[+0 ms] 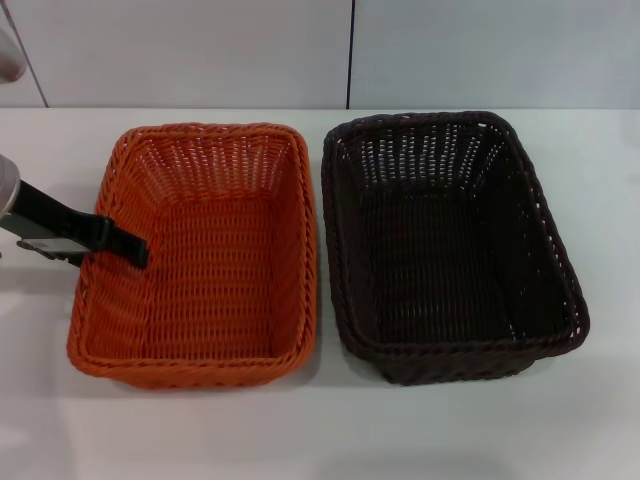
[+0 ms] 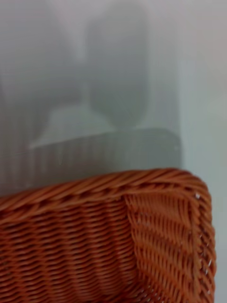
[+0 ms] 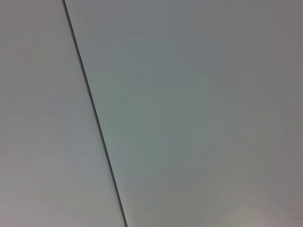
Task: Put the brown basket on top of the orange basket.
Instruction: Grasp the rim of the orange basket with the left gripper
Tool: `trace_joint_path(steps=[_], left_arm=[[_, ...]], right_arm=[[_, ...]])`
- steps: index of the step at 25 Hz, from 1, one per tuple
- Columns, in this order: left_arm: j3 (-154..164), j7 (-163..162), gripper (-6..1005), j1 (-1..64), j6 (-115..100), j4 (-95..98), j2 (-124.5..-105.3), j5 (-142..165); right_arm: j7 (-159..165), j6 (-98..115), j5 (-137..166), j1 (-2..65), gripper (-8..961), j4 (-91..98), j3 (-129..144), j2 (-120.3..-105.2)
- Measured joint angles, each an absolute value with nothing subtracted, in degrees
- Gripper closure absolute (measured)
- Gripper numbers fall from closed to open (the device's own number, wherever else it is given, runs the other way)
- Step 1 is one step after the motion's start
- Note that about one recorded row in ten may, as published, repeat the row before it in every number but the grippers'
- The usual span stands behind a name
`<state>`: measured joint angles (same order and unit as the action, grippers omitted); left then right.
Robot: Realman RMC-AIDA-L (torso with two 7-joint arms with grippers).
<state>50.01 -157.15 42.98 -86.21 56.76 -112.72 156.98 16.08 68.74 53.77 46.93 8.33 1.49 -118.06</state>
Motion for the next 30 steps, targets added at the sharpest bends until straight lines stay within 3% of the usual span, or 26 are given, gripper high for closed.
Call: trace_joint_path(steps=[2,3,16,21,24,30], left_arm=[[50.01,-157.15,253,42.98,-86.21,56.76,-112.72,156.98],[50.01,-155.86,256,42.98,-86.0,56.64,-113.9,156.98],[51.0,-154.78,284,42.5,-84.97,56.9,-114.45,156.97],[50.99,-154.78,484,42.33,-84.98,57.26,-114.71,156.97],[50.98,-154.78,725,42.17,-84.99,57.37,-114.84,156.97],[50.97,-154.69,784,42.09,-85.17,58.03,-114.88,156.97]], right_arm=[[16.08,68.71,53.78,46.93,317,8.34,1.5,-118.06],[16.07,68.67,53.78,46.9,317,8.35,1.5,-118.05],[15.99,68.54,53.61,46.08,319,8.54,1.5,-117.89],[15.99,68.55,53.57,45.98,319,8.53,1.49,-117.77],[15.99,68.55,53.55,45.97,319,8.53,1.49,-117.73],[15.99,68.55,53.55,45.87,317,8.52,1.5,-117.56]])
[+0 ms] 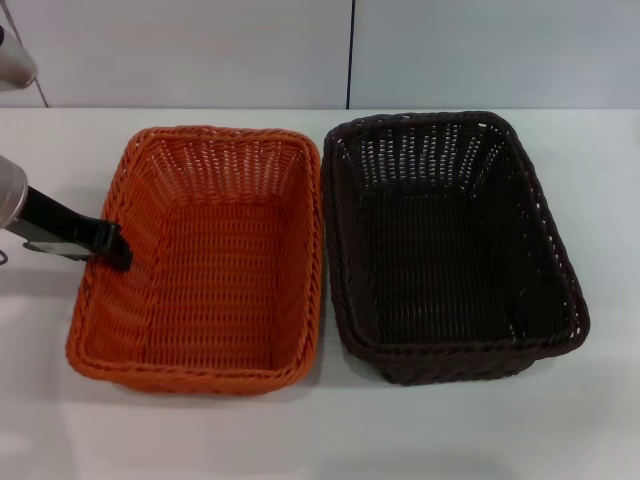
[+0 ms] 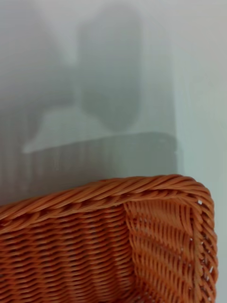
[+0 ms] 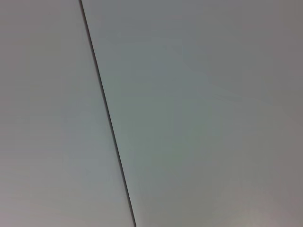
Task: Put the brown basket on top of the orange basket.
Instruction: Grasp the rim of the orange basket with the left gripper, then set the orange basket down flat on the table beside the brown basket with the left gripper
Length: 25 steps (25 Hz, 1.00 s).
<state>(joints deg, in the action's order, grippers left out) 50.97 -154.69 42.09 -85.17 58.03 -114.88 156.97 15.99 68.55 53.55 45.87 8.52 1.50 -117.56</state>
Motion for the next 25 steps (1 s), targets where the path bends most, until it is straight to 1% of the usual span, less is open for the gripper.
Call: trace_joint_path(steps=[15,22,25], left_arm=[[50.37,-154.49,803,41.47,-87.58,65.14,-114.2,156.68],[50.06,-154.49,816,40.9,-89.28,71.3,-113.51,156.95],[50.06,-154.49,829,40.72,-89.95,73.66,-112.78,156.98]], right_arm=[[15.99,68.89,53.52,45.6,319,8.7,1.49,-117.55],[15.99,69.0,53.52,45.62,318,8.7,1.49,-117.52],[15.99,69.0,53.52,45.52,319,8.7,1.46,-117.5]])
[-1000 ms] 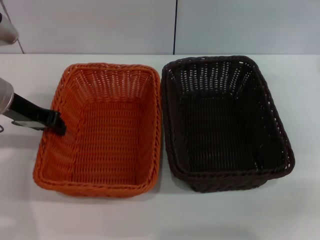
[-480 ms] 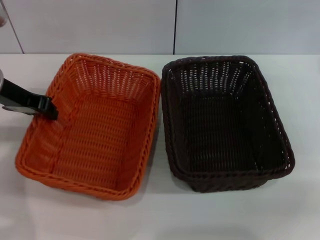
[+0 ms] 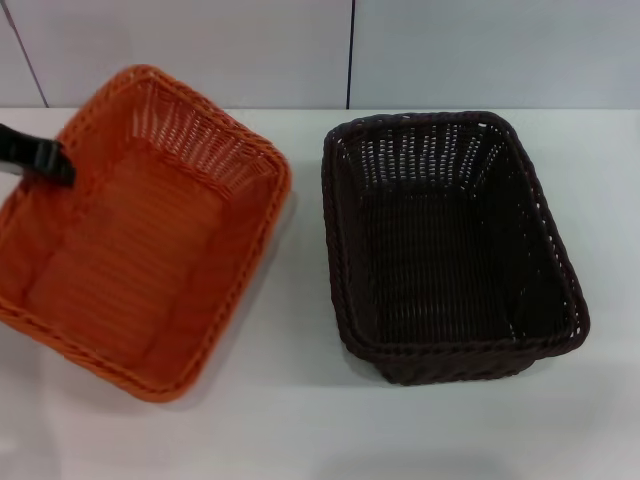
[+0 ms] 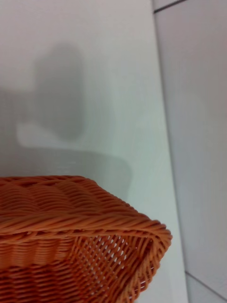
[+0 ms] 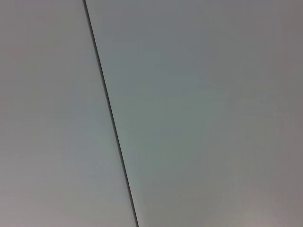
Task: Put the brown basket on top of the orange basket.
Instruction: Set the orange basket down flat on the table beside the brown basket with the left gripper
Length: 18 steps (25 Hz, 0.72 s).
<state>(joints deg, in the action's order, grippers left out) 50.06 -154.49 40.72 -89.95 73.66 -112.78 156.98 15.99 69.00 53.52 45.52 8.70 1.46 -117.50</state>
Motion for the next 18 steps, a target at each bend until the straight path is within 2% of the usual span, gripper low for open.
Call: trace_joint_path(steps=[11,18], left_arm=[[49.94,-149.47,828,42.91,-95.84,77.72,-108.79,156.55],[50.53,-141.8,828,45.6,-99.89,76.93,-108.19,156.94]], right_arm=[[16.0,69.08,53.46,45.38,318,8.7,1.41,-117.5],[16.0,69.08,53.43,45.29,320,8.61,1.4,-117.63]])
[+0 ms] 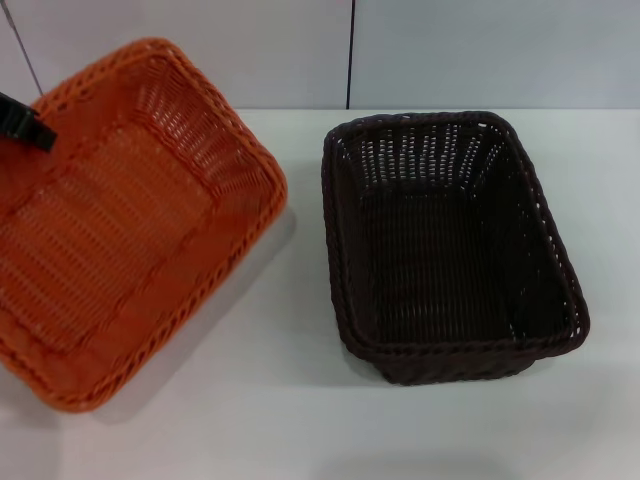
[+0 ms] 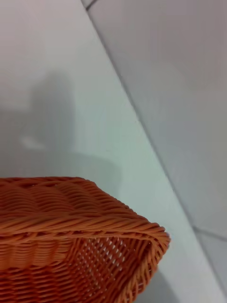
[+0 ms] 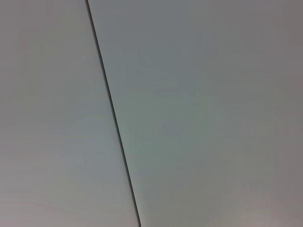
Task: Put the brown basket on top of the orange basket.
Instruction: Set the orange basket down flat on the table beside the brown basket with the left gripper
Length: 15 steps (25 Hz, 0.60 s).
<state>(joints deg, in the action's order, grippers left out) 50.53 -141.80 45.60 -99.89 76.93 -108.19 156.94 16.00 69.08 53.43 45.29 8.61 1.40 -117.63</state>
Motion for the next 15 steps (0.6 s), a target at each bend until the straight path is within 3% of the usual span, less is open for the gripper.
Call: trace_joint_path(steps=[8,15], left_arm=[[54.84,-138.16,828,46.38,-101.78,73.48,-109.57,157.85],[59.45,-136.13,830,47.24,-101.72,72.56,-112.64,157.98]], right_arm=[[16.31,68.87,53.43,45.0,318,8.61,1.39,-117.68],[16.21,68.68,53.43,44.66,320,8.35,1.11,-117.77]])
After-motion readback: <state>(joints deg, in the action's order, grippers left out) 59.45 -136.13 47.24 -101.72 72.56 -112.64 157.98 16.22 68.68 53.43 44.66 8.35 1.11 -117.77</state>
